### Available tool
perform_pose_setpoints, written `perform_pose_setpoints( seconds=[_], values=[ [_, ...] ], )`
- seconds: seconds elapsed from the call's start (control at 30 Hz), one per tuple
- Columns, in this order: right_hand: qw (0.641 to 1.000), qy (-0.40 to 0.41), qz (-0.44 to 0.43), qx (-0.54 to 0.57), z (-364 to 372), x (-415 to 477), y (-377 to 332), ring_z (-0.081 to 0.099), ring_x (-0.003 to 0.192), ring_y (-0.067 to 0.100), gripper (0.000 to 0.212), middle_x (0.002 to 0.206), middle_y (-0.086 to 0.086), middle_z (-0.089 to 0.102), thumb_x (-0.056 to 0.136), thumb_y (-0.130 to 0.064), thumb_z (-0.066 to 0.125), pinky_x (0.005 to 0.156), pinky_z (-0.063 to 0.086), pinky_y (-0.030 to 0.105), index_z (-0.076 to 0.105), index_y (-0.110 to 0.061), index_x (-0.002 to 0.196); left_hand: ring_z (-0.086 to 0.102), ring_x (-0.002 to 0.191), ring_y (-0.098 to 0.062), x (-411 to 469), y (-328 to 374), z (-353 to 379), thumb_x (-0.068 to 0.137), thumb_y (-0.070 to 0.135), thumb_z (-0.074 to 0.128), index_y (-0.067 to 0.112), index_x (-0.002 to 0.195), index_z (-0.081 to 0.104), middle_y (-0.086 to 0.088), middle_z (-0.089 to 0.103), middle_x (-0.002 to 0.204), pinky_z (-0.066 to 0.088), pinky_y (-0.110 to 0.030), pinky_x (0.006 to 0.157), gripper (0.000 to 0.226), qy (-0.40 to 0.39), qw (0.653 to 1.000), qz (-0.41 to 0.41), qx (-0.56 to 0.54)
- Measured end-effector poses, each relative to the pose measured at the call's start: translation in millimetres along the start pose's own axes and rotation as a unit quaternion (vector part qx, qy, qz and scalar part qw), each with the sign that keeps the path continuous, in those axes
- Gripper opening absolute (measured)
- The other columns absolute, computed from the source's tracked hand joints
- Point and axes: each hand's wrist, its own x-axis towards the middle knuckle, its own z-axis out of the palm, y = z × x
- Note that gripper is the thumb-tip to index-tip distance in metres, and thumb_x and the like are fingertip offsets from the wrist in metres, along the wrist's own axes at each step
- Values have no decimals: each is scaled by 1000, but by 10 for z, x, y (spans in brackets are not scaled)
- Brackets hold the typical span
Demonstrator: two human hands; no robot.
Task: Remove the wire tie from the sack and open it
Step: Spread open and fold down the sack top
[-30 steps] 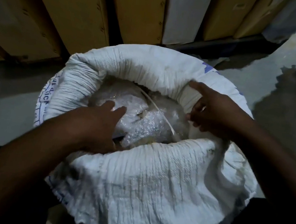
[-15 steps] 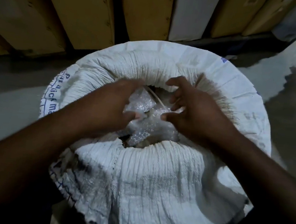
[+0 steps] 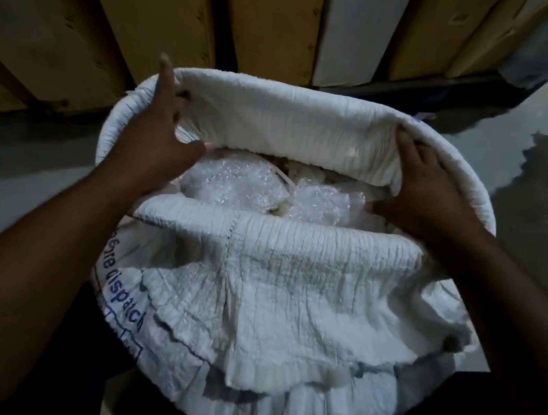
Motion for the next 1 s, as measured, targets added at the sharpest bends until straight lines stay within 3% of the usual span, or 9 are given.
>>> perform_pose_setpoints(
  seconds=[0.17, 0.33, 0.5, 0.57, 0.6, 0.67, 0.77, 0.83, 1.0],
  values=[
    [999, -15, 10, -43, -82, 12, 199, 23, 154, 31, 135, 168, 10, 23, 58, -44, 94, 124, 24, 44, 11, -21, 162, 53, 143, -31, -41, -88, -138, 85, 28, 87, 20, 165, -23, -13, 44, 165, 42, -34, 104, 136, 47, 995, 22, 90],
    [997, 33, 23, -71, -306, -22, 511, 33, 149, 35, 132, 165, 13, 31, 56, -43, 95, 120, 31, 48, 19, -20, 161, 68, 89, -44, -144, -165, -294, 83, 18, 86, 28, 167, -15, -32, 66, 130, 54, -49, 73, 132, 84, 979, 32, 186],
    [997, -42, -4, -63, -173, -62, 487, 27, 152, 31, 135, 167, 11, 27, 54, -47, 94, 122, 26, 43, 17, -21, 162, 53, 57, -20, -228, -190, -97, 80, 19, 90, 26, 167, -18, -30, 70, 93, 44, -32, 55, 138, 31, 980, 24, 193],
    [995, -64, -33, -67, -168, -85, 357, 24, 154, 28, 126, 168, 8, 25, 62, -49, 91, 123, 22, 38, 20, -22, 162, 67, 79, -30, -275, -103, 46, 80, 21, 91, 28, 166, -21, -30, 69, 123, 54, -36, 70, 141, -1, 984, 33, 176],
    [994, -65, -54, -70, -188, -110, 274, 24, 154, 25, 117, 167, 4, 27, 66, -50, 89, 123, 21, 36, 26, -23, 161, 69, 107, -36, -307, -48, 107, 79, 24, 92, 31, 165, -22, -26, 59, 147, 54, -39, 90, 143, -14, 984, 49, 170],
    [990, -60, -113, -61, -238, -199, 103, 32, 151, 20, 94, 162, -3, 38, 72, -52, 84, 122, 24, 35, 43, -29, 153, 46, 148, -34, -386, 85, 180, 78, 31, 92, 38, 162, -25, -11, 28, 173, 39, -36, 114, 144, -40, 982, 90, 162],
    [975, -89, -206, -4, -275, -436, -101, 48, 139, 10, 69, 149, -13, 55, 73, -62, 78, 114, 35, 33, 60, -41, 136, 36, 155, -28, -605, 282, 186, 76, 46, 90, 52, 155, -31, 1, 16, 177, 37, -46, 123, 145, -117, 968, 130, 179],
    [952, -198, -228, 59, -273, -617, -203, 57, 124, 0, 57, 135, -19, 64, 76, -61, 78, 105, 45, 27, 65, -43, 129, 20, 162, -18, -826, 381, 173, 73, 57, 89, 53, 156, -29, 9, 3, 177, 30, -43, 128, 144, -206, 943, 151, 216],
    [852, -456, -254, 29, -214, -972, -311, 66, 81, -10, 34, 87, -26, 74, 87, -29, 77, 73, 49, 15, 74, -39, 119, -5, 164, -17, -1542, 381, 211, 72, 73, 79, 49, 150, -39, 9, -40, 168, 17, -39, 131, 143, -395, 814, 158, 397]
  ],
)
